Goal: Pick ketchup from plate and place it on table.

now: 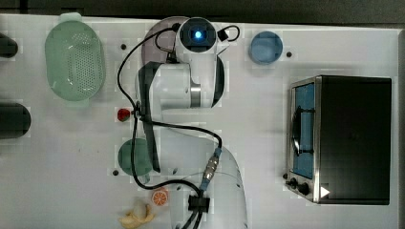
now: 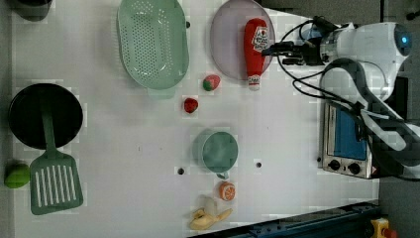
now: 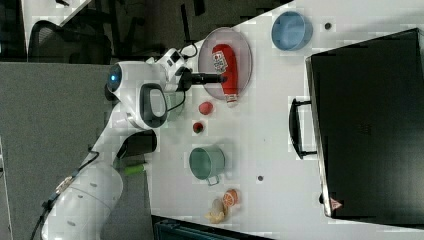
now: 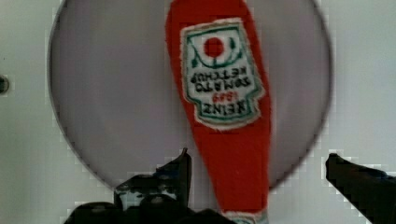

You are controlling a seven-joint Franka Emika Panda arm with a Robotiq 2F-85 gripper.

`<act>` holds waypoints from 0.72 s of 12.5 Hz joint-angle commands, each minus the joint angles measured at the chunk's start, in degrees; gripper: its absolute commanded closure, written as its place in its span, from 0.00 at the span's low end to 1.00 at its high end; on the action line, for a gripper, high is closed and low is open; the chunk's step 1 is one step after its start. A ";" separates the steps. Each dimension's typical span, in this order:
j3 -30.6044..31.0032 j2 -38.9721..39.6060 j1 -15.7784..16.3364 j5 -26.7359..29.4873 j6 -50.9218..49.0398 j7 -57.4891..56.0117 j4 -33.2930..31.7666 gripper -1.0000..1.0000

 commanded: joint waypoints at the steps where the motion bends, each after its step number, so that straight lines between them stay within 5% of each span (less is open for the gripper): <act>1: 0.05 2.66 1.59 -2.25 3.69 -5.87 0.94 0.00; 9: -0.18 8.39 1.62 -4.89 10.64 -5.85 2.46 0.04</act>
